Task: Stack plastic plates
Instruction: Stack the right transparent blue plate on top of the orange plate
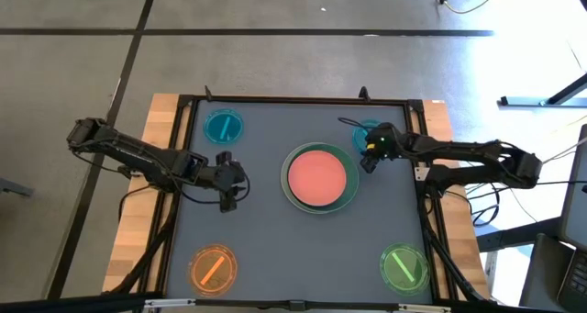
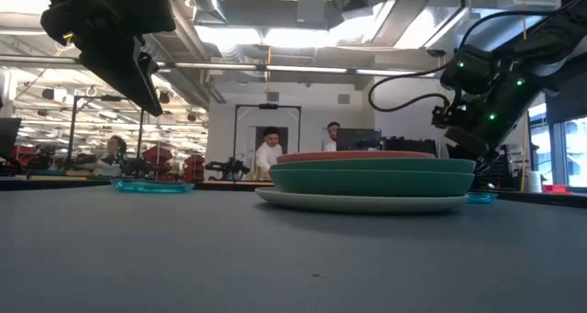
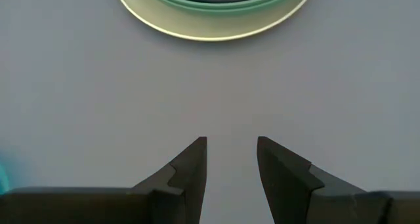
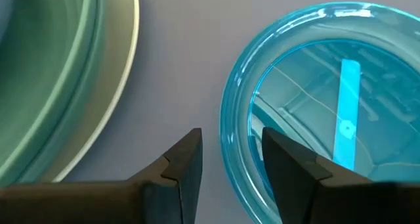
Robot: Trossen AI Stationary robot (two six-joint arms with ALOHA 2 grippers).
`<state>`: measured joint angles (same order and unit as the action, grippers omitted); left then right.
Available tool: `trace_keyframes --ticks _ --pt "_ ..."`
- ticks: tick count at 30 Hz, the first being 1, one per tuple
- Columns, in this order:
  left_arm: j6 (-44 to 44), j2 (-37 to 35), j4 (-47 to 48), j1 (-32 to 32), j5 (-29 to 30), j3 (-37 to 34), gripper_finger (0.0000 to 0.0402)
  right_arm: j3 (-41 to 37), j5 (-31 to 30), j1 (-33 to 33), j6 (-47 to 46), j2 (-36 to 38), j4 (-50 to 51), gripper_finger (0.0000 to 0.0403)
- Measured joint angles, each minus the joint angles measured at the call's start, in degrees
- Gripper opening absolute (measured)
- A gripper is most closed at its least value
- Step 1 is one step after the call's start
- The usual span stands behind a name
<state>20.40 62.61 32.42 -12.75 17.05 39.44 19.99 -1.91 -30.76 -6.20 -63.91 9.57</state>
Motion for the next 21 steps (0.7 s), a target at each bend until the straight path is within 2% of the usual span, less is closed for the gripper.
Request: trace_keyframes --ticks 10,21 --pt "0.00 0.00 -0.13 0.00 1.64 0.00 0.0128 0.00 1.93 0.00 0.02 -3.07 -0.75 0.0150" --pt "0.00 0.00 -0.42 0.00 2.04 0.00 0.0128 0.10 -0.80 0.03 3.91 -7.18 -3.39 0.0149"
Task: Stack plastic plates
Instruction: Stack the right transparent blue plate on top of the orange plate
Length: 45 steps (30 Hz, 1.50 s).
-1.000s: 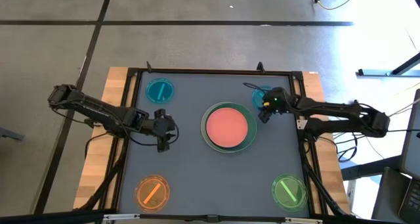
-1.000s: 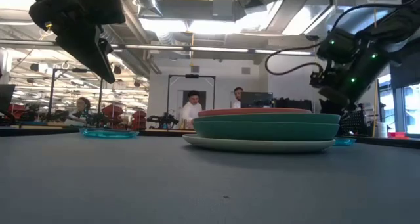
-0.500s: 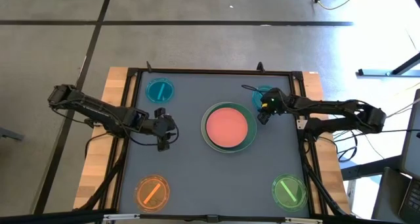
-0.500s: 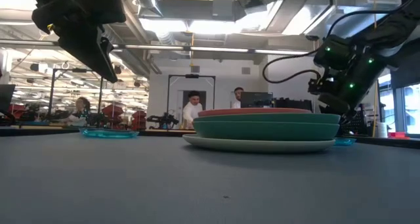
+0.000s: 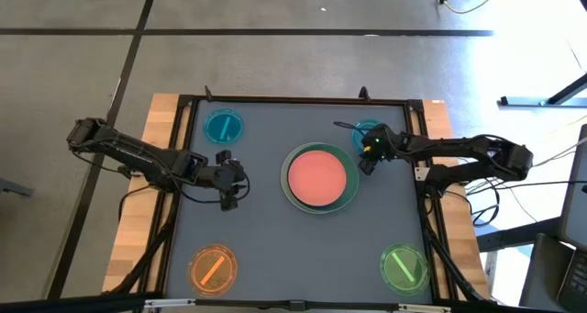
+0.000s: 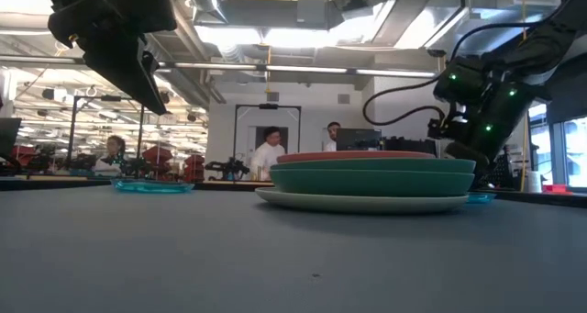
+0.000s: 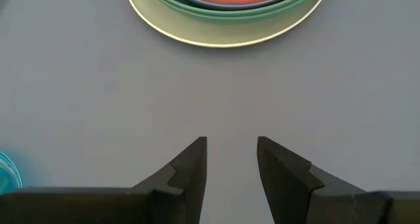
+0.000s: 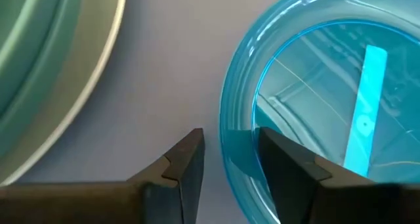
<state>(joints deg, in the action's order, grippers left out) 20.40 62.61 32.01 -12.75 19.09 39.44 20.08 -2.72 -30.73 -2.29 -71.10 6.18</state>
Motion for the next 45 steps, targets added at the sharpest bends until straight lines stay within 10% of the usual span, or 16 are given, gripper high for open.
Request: trace_keyframes --ticks 14,29,45 --pt "0.00 0.00 0.00 0.00 1.53 0.00 0.0127 0.22 -1.54 0.01 5.07 -0.21 -0.40 0.0007" --pt "0.04 0.00 0.00 0.00 2.53 0.00 0.0127 4.14 -9.10 -0.03 6.23 -0.34 -0.83 0.0001" --pt "0.48 0.00 -5.09 0.00 2.60 0.00 0.0127 5.21 -2.51 3.87 8.80 -0.30 -12.18 0.0001"
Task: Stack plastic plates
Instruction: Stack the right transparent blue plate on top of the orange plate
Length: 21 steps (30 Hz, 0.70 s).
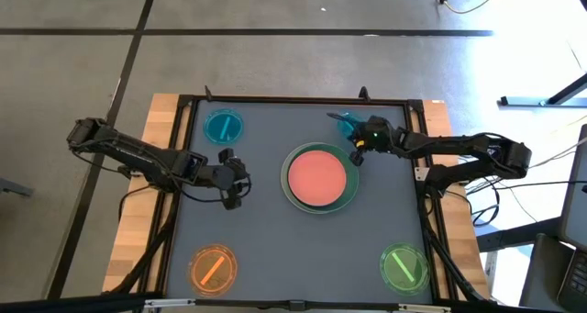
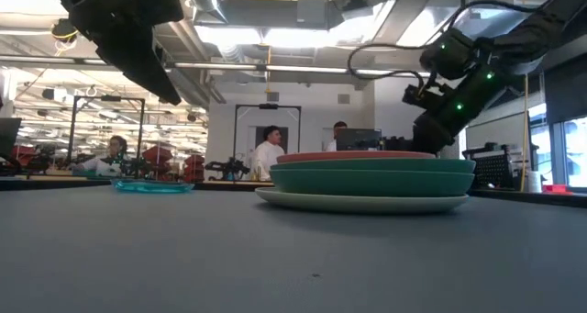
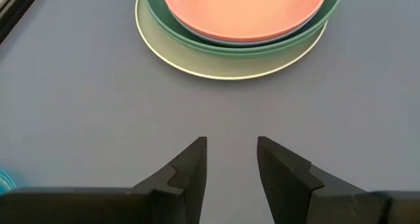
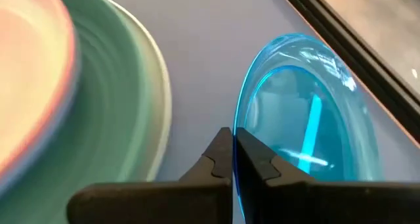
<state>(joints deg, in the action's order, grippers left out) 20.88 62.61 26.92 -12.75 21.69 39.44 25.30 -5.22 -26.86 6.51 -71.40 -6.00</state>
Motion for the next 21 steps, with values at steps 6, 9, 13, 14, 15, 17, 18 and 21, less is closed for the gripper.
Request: trace_keyframes --ticks 6,9,13,14,15,17,18,21 --pt "0.05 0.00 0.00 0.00 0.00 0.00 0.0127 1.97 -0.73 3.78 1.34 0.02 -1.16 0.0001" --pt "0.02 0.00 -0.01 -0.02 0.06 0.00 0.0127 3.60 -0.75 5.72 1.48 0.04 -0.64 0.0001" --pt "0.02 0.00 -0.01 0.00 0.22 0.00 0.0127 5.12 -0.73 8.30 2.03 0.04 0.11 0.0001" --pt "0.02 0.00 -0.02 -0.02 0.22 0.00 0.0127 5.48 -0.75 9.01 2.52 0.04 0.23 0.0001" --pt "0.02 0.00 -0.02 0.00 0.22 0.00 0.0127 5.92 -0.74 9.76 2.78 0.04 0.24 0.0001" --pt "0.02 0.00 -0.01 0.00 0.24 0.00 0.0127 7.06 -0.75 11.49 2.79 0.04 0.20 0.0001" --pt "0.01 0.00 -0.02 -0.01 0.23 0.00 0.0127 7.72 -0.62 12.55 2.79 0.04 0.15 0.0001" --pt "-0.12 0.00 -0.02 0.00 0.30 0.00 0.0127 9.30 0.31 16.33 2.82 0.07 0.02 0.0001"
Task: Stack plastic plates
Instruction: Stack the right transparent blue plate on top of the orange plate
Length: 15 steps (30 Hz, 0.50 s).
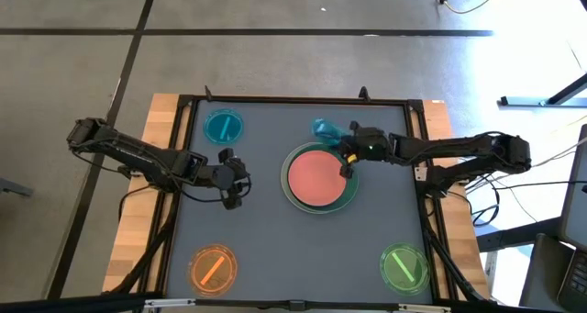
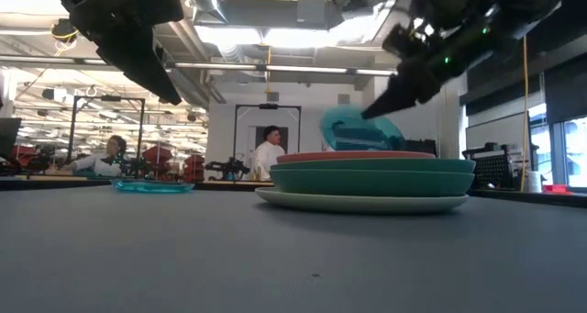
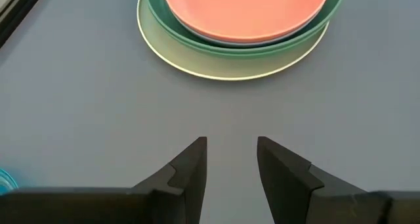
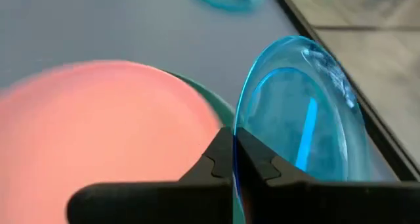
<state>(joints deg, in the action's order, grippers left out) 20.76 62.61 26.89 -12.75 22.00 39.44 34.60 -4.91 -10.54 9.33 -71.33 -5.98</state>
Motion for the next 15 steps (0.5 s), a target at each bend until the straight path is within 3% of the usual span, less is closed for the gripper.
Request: trace_keyframes --ticks 6,15 --pt "-4.63 0.02 -1.18 -0.41 0.81 0.02 0.0127 1.74 0.00 7.77 0.56 0.00 0.11 0.0001" --pt "-4.88 0.02 -1.18 -0.39 1.40 0.02 0.0127 2.55 0.95 15.58 -0.39 0.00 1.00 0.0001"
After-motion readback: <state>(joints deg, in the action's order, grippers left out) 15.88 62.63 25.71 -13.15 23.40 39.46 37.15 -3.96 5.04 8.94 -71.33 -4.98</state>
